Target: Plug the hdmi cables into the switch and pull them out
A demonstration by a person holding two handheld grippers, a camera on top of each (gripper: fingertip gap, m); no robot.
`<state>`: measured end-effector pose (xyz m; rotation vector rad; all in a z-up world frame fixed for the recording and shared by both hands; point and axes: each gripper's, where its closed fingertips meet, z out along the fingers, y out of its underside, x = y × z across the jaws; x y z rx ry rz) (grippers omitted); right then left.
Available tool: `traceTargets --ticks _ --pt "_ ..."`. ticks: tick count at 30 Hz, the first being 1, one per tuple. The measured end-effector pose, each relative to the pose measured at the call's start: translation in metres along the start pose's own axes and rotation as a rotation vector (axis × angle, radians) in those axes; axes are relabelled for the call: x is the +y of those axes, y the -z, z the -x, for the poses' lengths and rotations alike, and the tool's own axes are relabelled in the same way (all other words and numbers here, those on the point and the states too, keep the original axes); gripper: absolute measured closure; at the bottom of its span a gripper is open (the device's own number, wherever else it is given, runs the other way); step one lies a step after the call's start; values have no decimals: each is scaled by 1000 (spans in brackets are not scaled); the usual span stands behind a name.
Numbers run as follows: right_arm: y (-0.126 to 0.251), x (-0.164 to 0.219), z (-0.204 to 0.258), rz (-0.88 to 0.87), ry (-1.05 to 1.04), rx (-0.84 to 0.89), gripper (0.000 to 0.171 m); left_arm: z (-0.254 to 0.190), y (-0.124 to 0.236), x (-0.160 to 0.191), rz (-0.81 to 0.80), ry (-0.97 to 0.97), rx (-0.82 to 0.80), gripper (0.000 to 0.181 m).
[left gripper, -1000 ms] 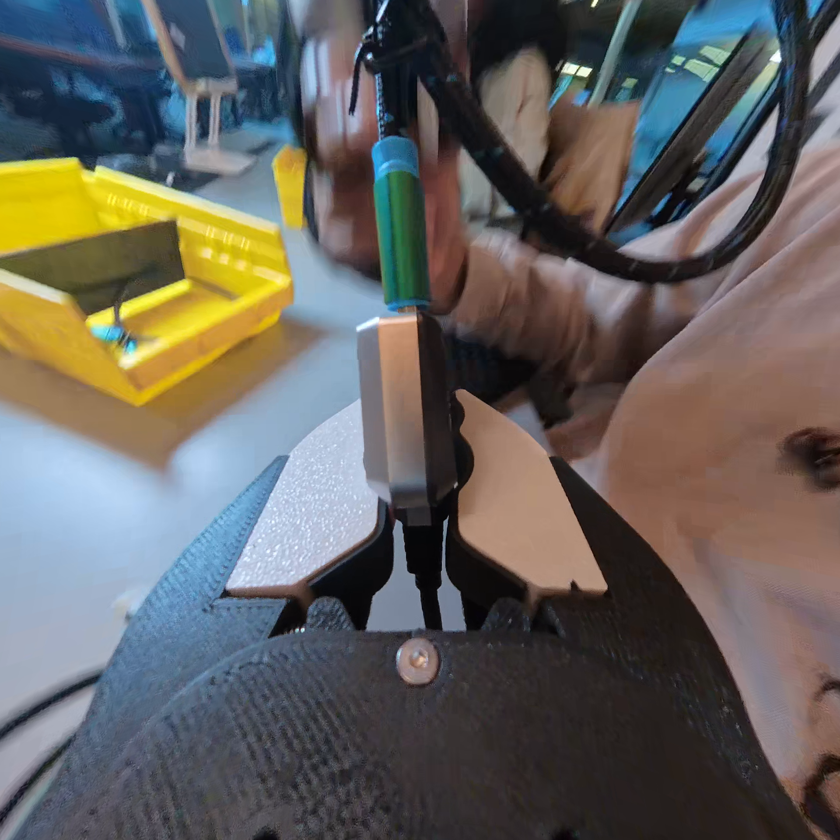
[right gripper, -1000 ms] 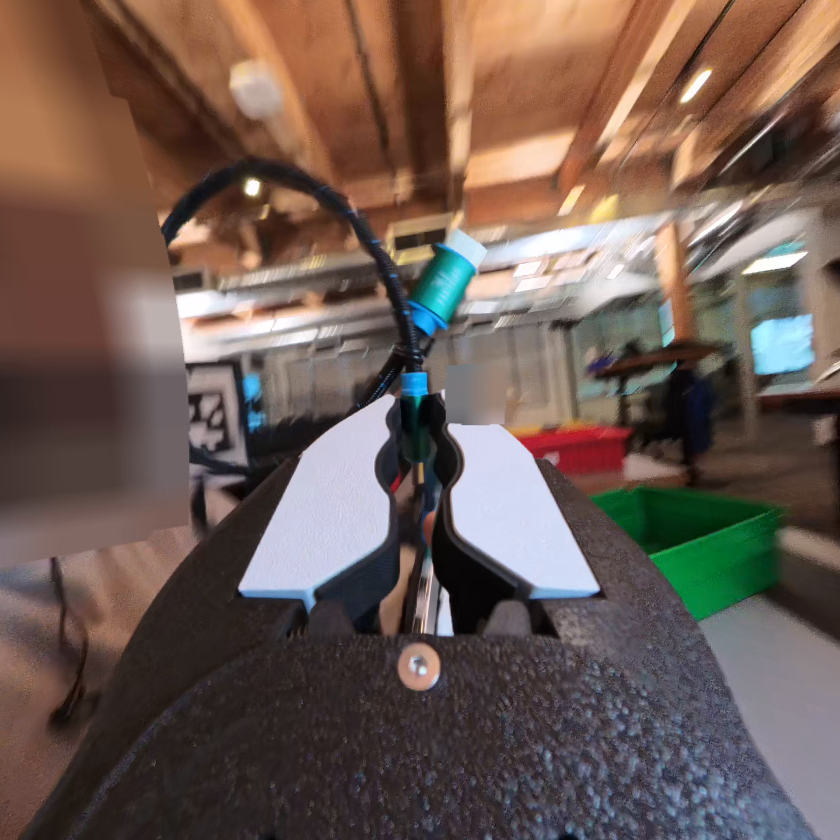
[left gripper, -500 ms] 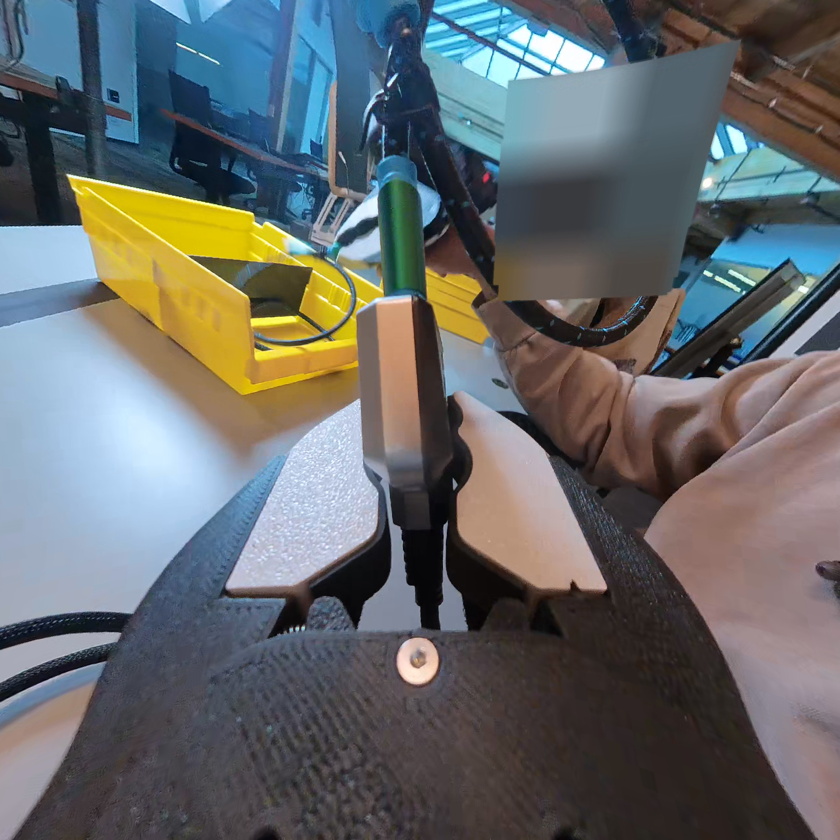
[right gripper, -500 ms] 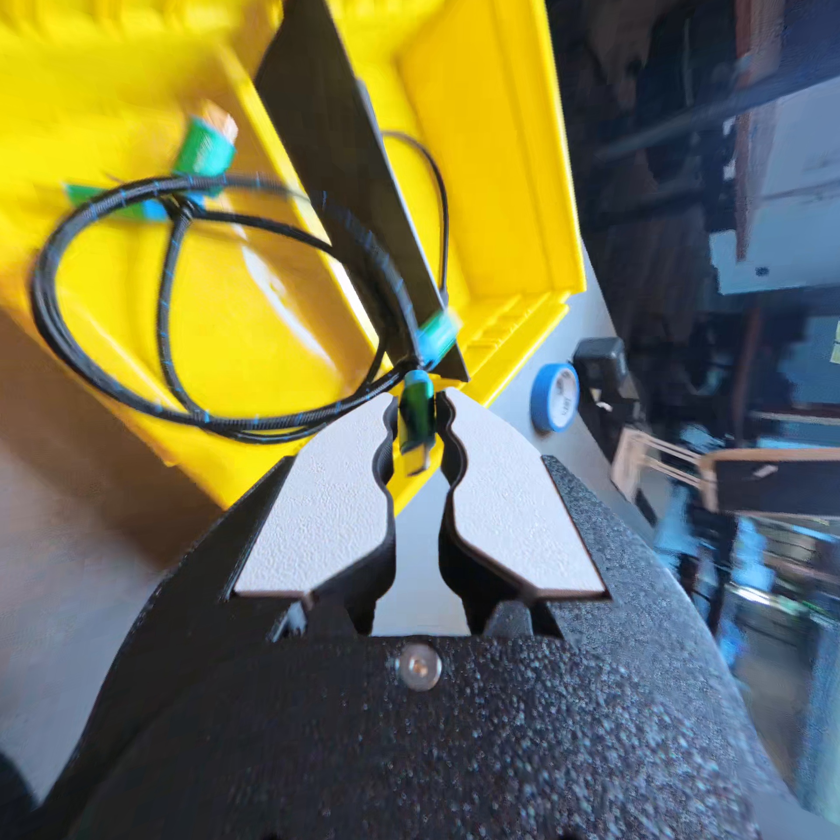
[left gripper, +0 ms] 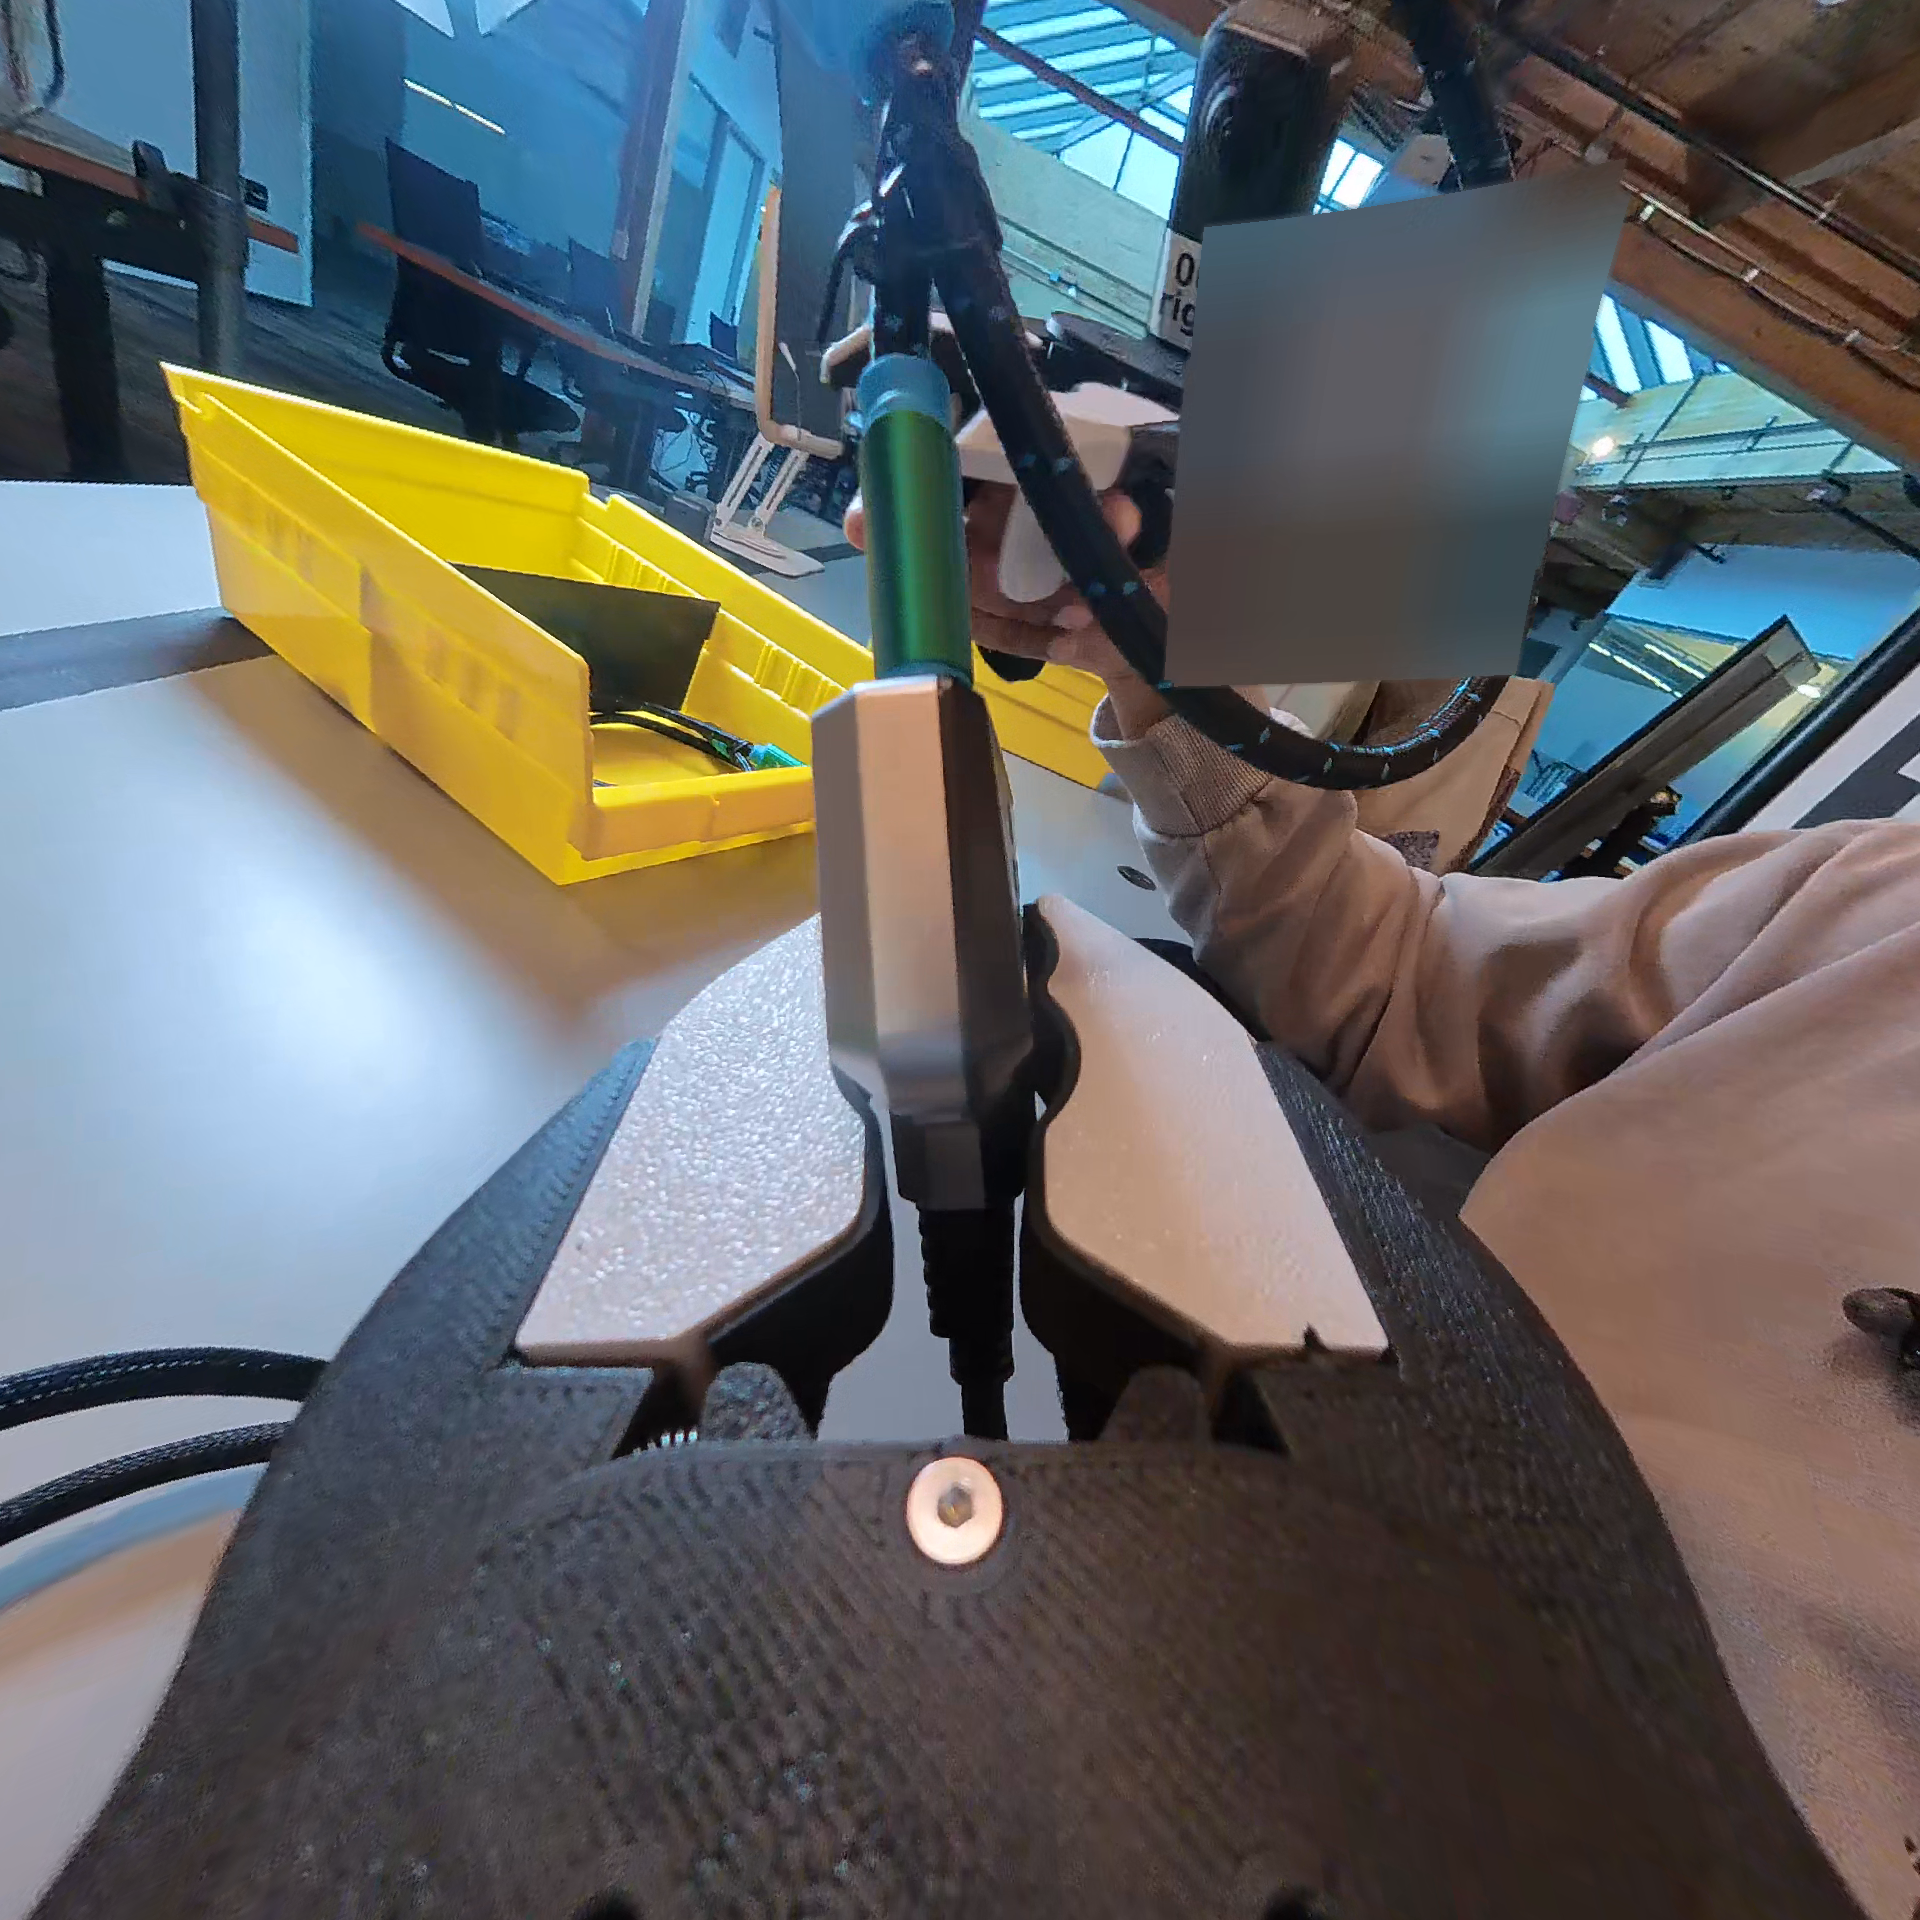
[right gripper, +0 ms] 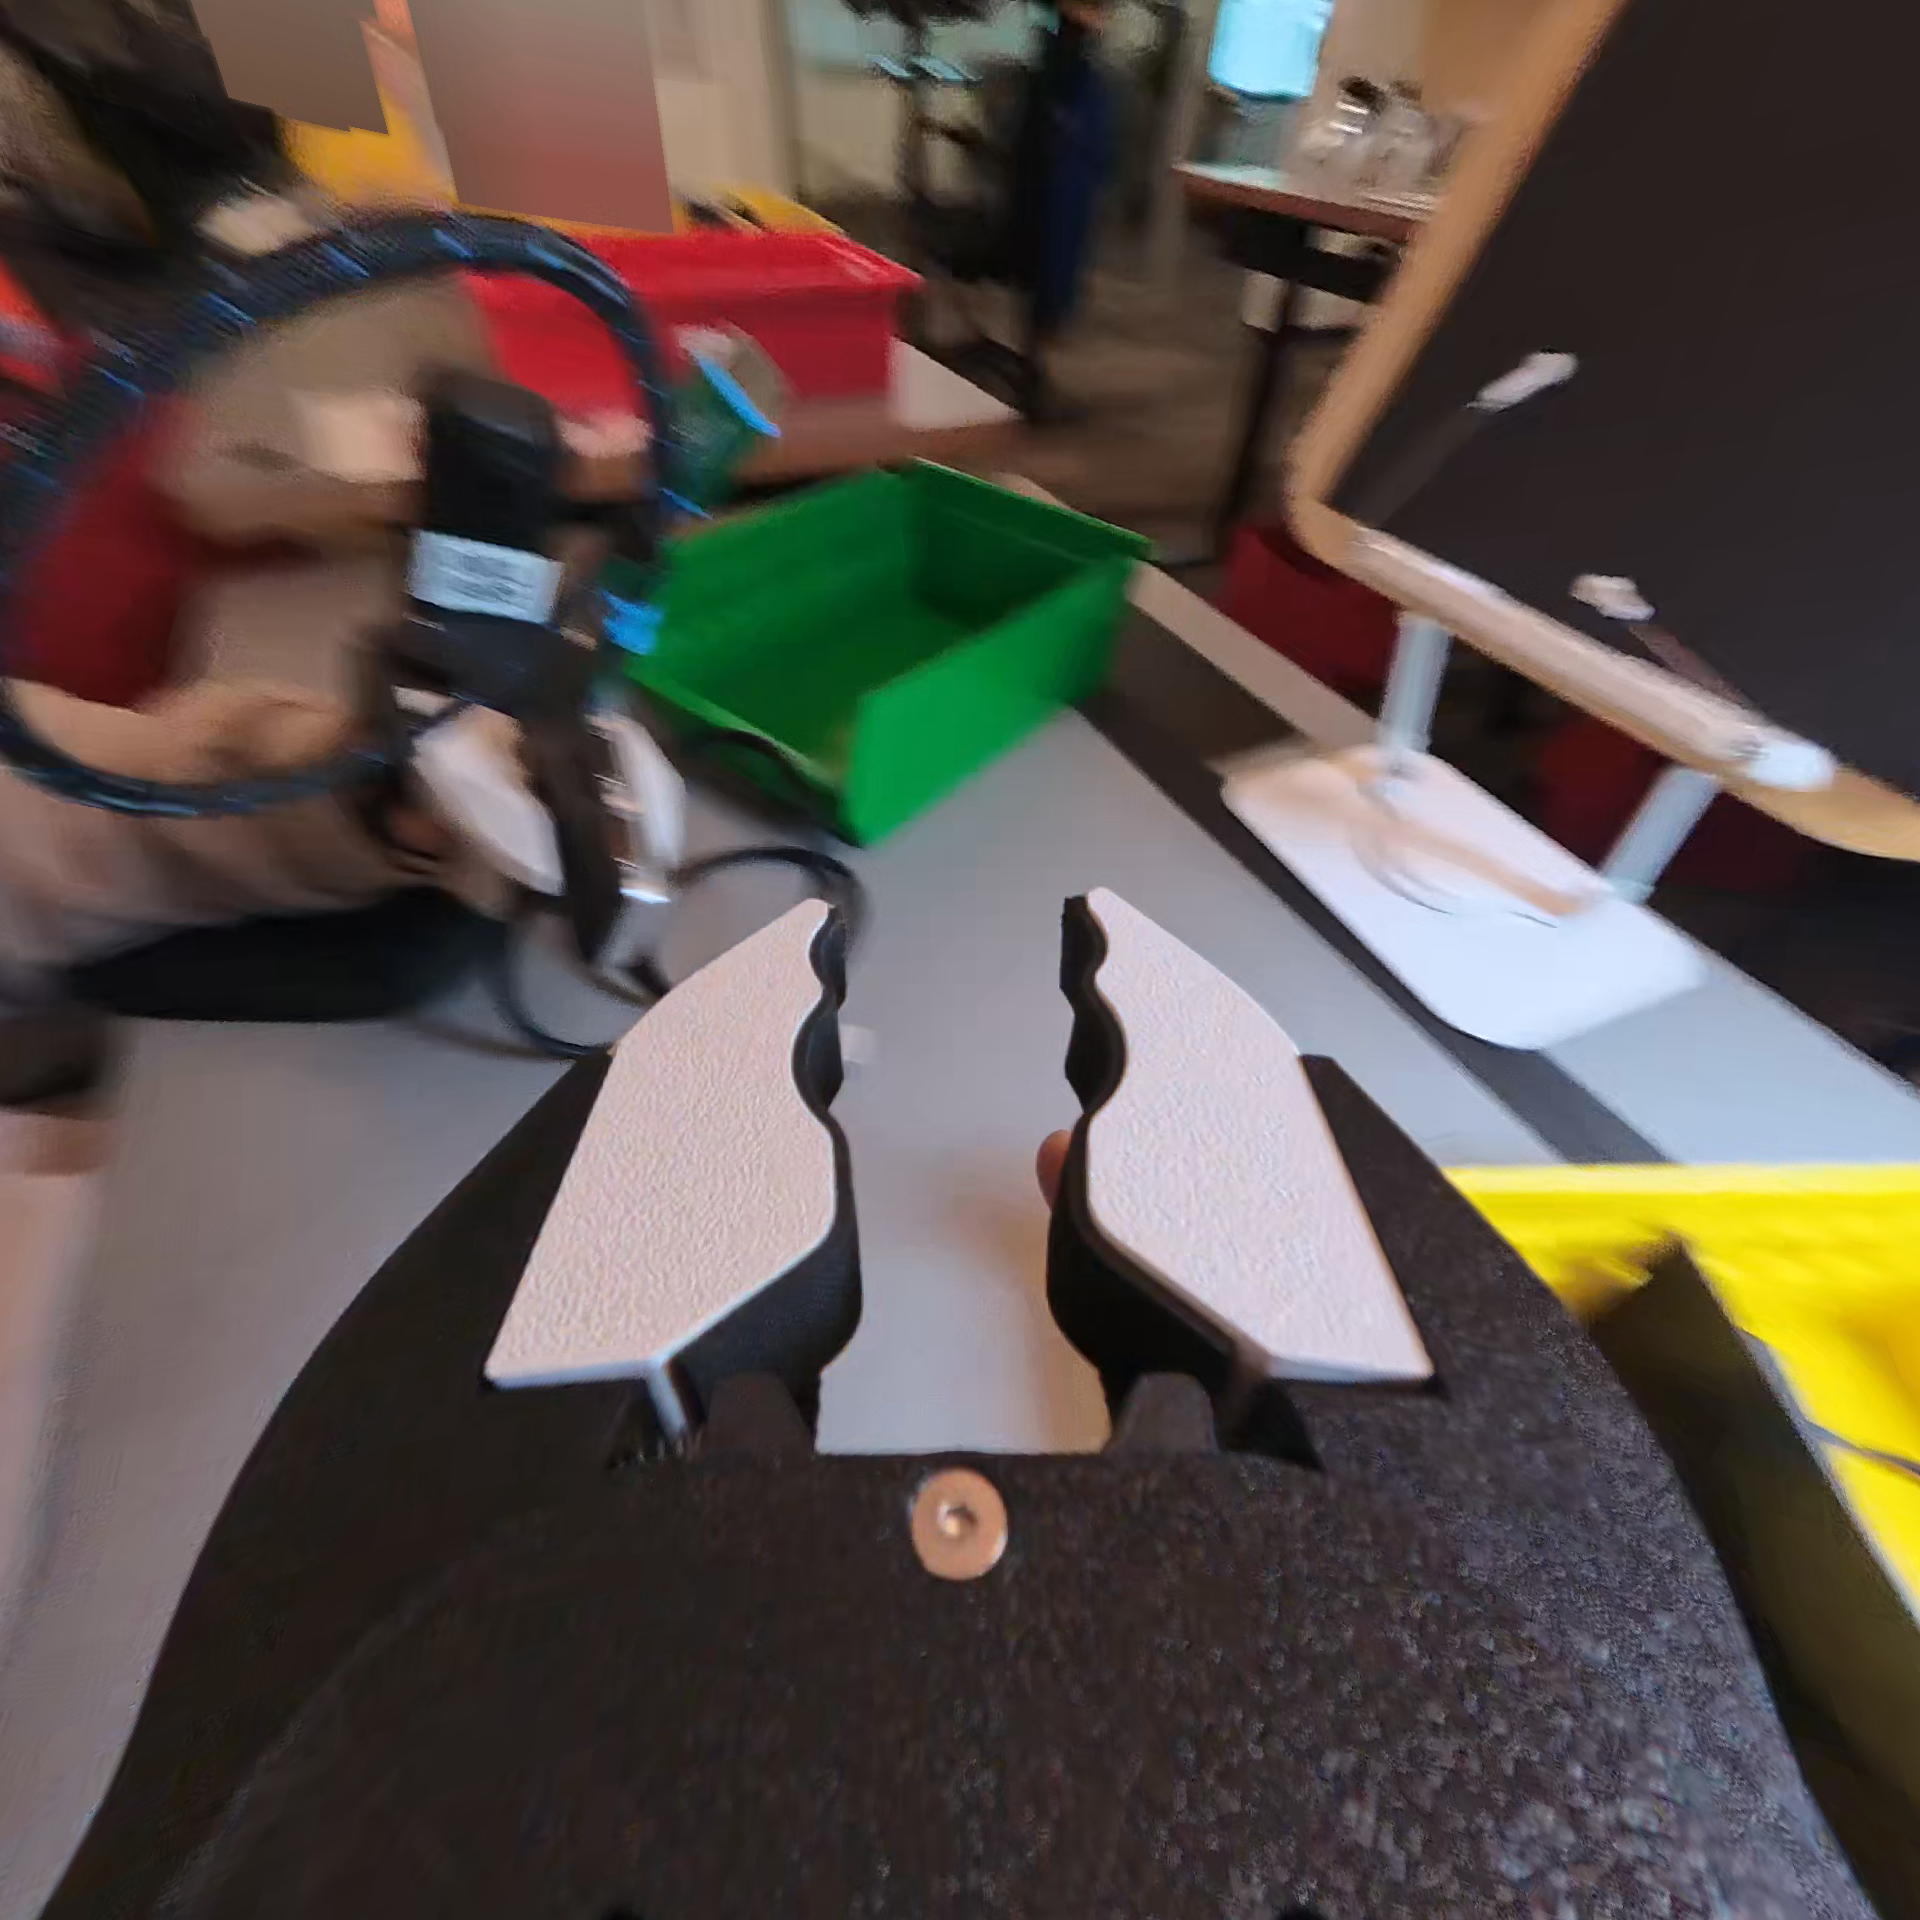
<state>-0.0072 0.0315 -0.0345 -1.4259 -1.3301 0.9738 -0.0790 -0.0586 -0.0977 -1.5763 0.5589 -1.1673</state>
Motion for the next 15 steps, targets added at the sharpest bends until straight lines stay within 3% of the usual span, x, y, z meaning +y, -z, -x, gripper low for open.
traceTargets --ticks 4,7,15 --pt "-31 12 61 -46 -129 -315 131 -5 -8 14 59 -8 20 157" --pt "-55 21 92 -73 -201 -458 132 -11 -14 23 90 -10 41 157" --pt "-70 21 103 -150 -295 -522 145 -20 -20 37 154 -9 88 157"
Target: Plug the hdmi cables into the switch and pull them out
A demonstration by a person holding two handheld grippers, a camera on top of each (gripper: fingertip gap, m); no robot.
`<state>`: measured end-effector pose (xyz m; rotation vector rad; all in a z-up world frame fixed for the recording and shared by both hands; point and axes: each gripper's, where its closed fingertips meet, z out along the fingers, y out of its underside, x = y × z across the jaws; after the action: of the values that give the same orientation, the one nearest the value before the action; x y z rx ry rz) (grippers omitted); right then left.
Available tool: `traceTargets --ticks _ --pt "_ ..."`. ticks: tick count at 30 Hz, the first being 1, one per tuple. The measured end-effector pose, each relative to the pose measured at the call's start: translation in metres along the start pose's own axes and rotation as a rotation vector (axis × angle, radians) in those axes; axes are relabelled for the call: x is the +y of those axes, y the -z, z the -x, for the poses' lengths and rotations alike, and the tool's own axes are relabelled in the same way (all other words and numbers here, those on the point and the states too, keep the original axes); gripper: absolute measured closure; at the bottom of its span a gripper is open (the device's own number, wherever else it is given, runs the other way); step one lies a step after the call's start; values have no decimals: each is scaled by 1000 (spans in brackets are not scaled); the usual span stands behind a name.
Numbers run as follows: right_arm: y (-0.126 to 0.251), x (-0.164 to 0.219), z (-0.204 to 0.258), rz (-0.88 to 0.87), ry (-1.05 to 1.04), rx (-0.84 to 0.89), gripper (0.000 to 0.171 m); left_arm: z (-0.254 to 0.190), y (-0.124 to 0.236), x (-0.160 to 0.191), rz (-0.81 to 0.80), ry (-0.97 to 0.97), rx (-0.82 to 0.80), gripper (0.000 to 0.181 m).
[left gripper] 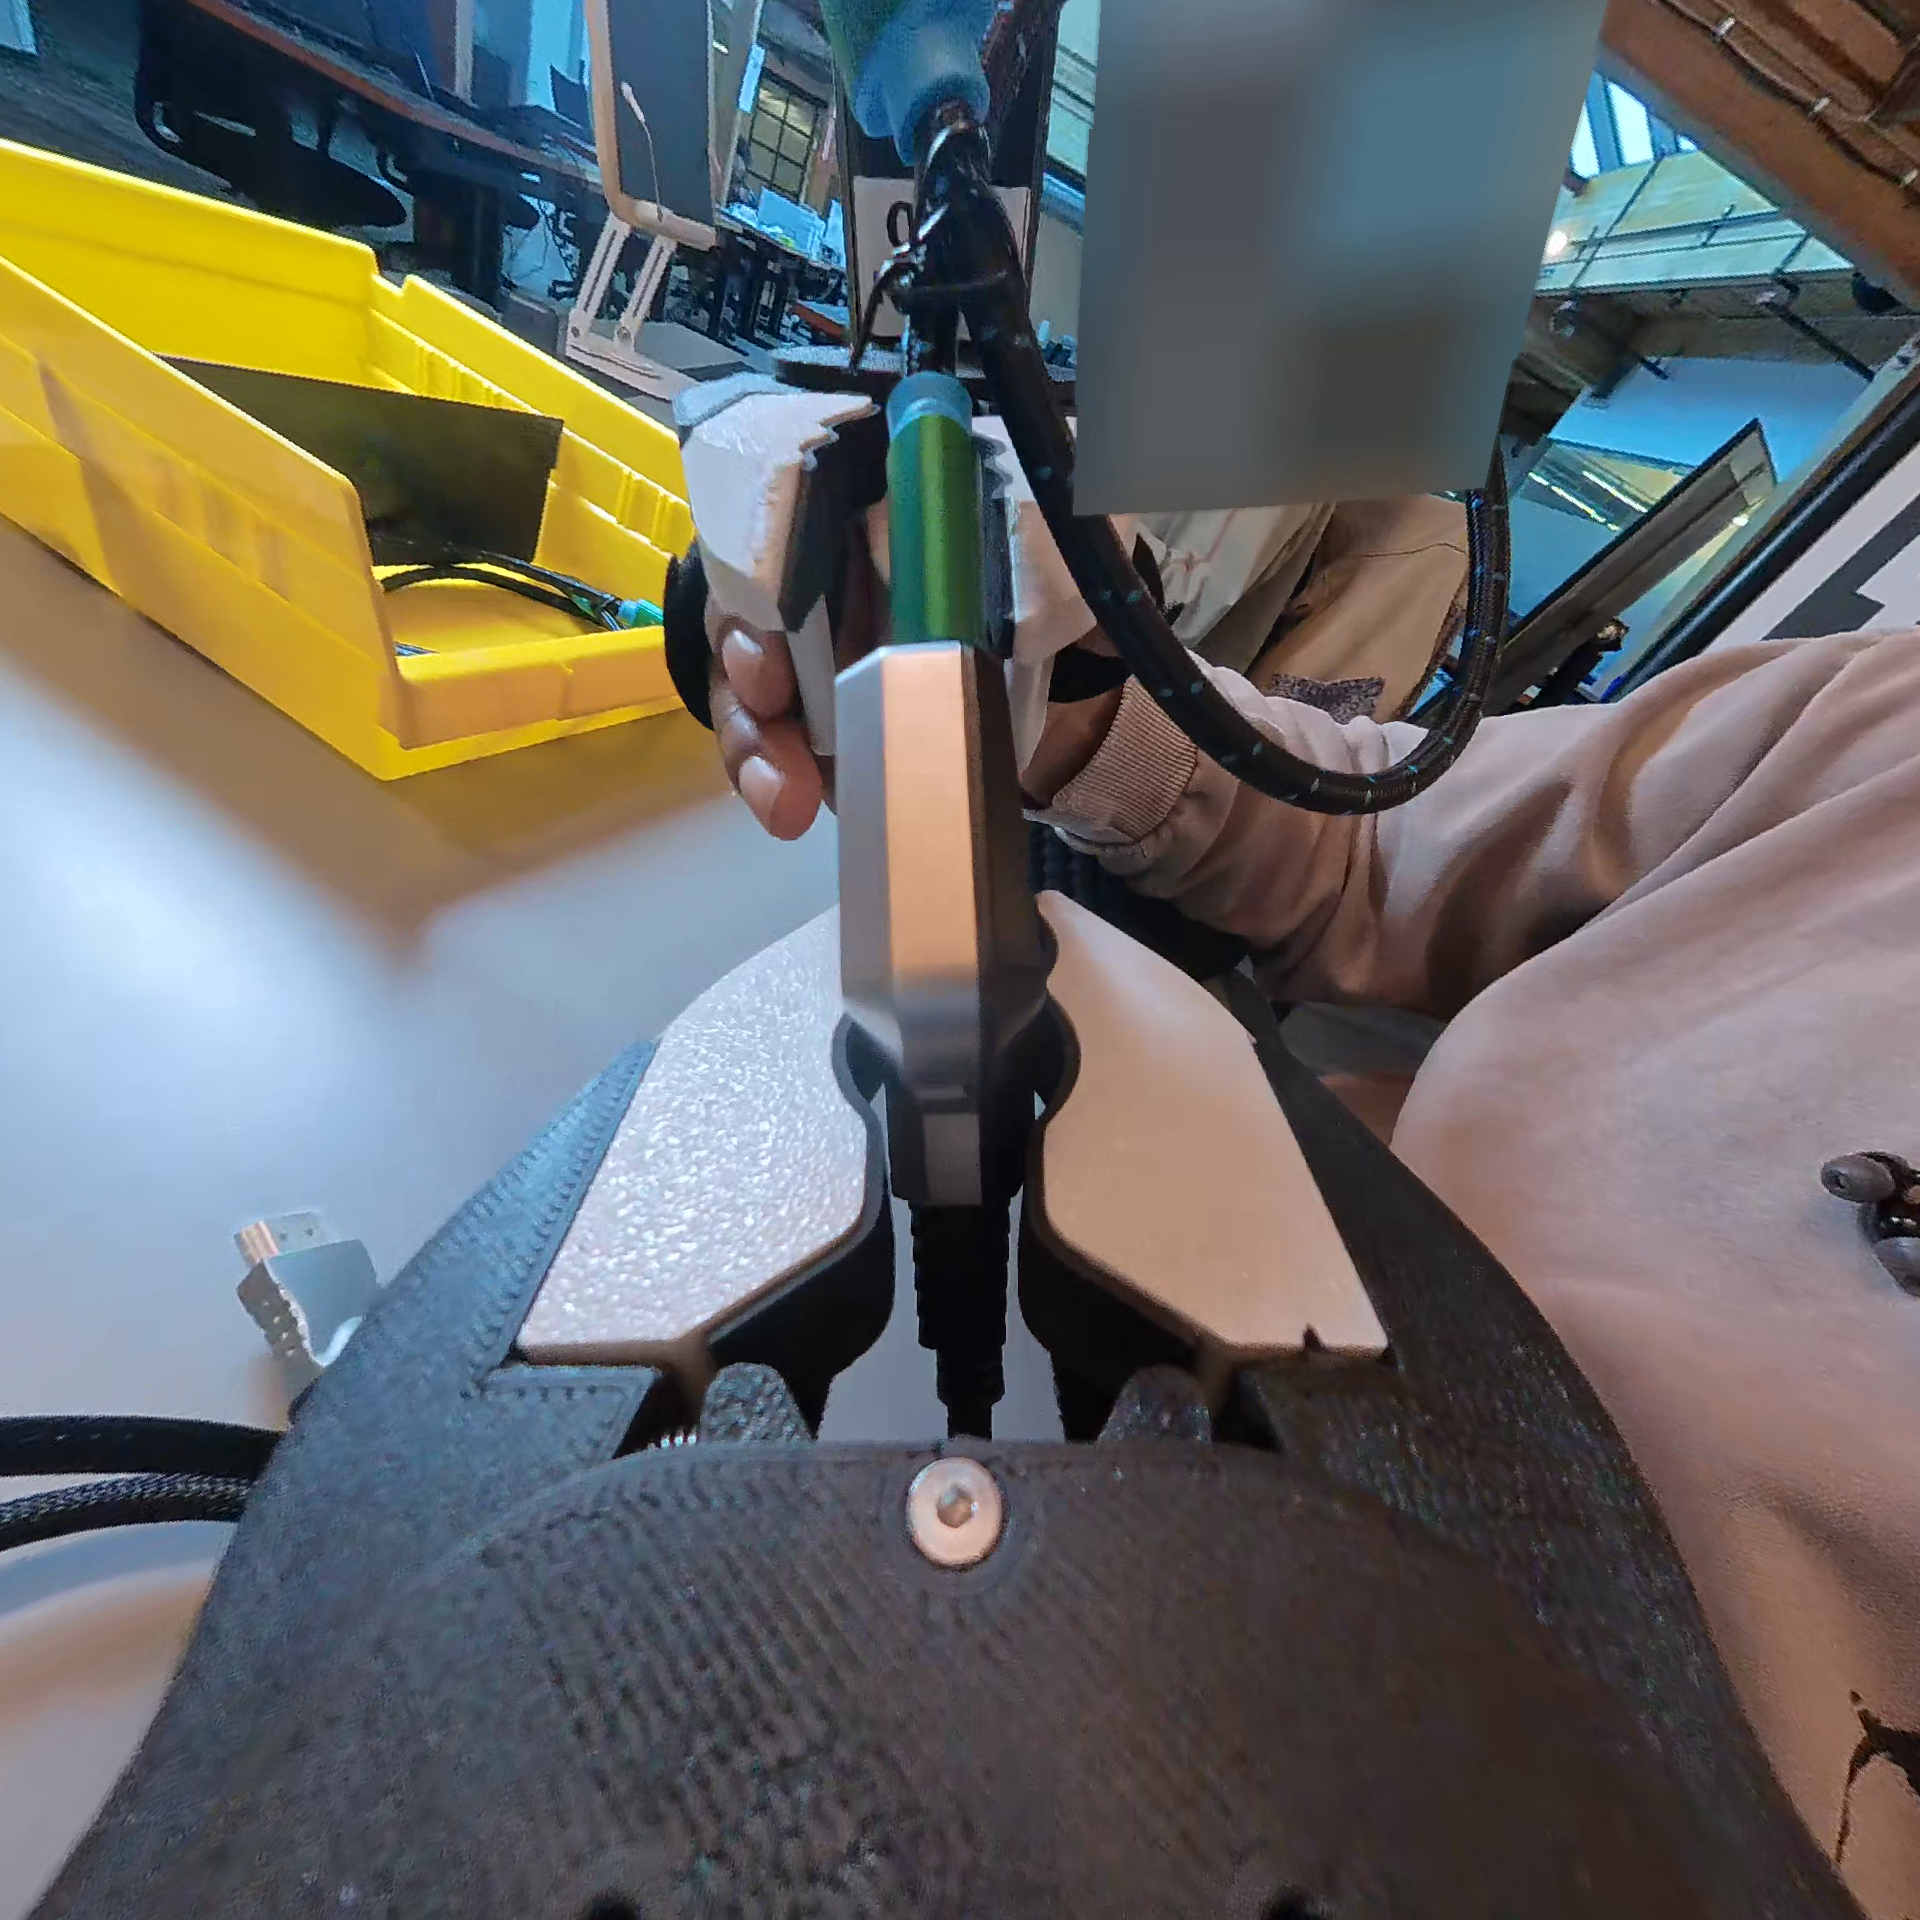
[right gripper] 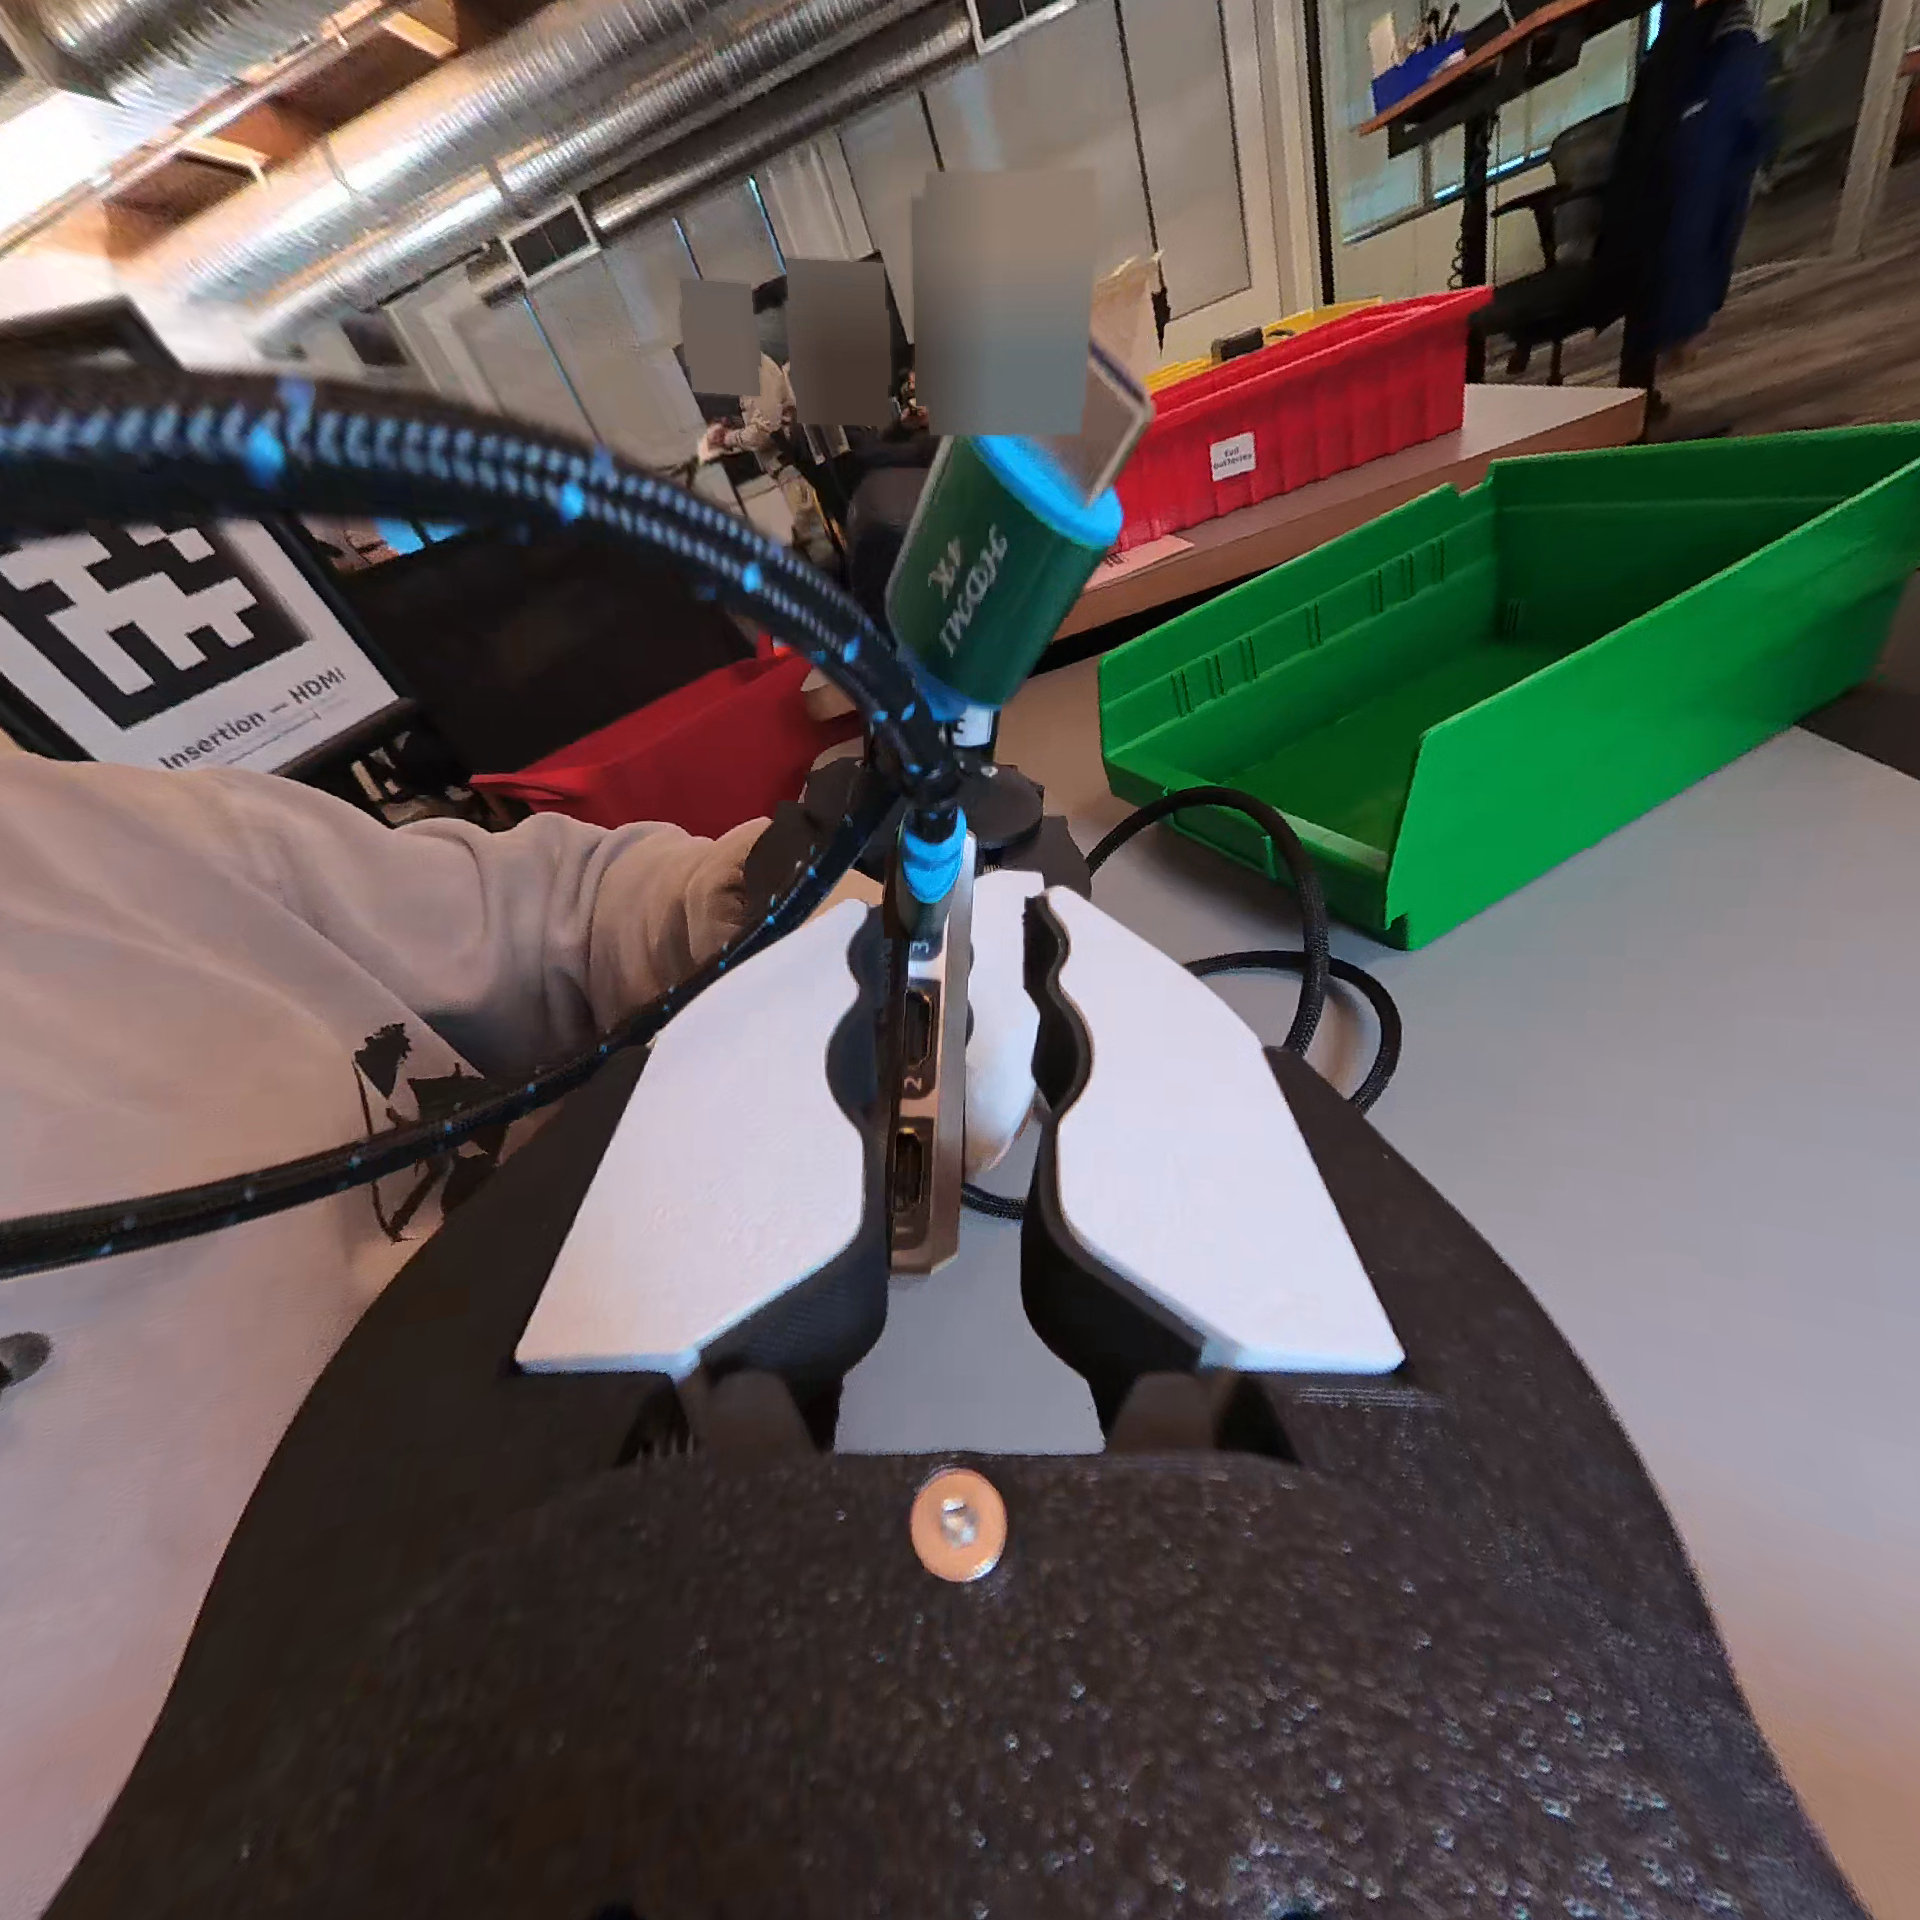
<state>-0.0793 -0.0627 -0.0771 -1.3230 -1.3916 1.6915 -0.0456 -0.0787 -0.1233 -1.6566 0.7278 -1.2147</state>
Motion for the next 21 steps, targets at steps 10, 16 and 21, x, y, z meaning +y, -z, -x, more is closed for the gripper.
traceTargets --ticks 10,16,21 --pt "2 -6 17 12 157 -13 160 -8 -5 2 27 -28 13 158" --pt "5 -32 48 -56 223 -60 161 -34 0 -21 10 -175 38 157" --pt "5 -43 60 -100 237 -61 161 -46 2 -33 -12 -212 47 158"
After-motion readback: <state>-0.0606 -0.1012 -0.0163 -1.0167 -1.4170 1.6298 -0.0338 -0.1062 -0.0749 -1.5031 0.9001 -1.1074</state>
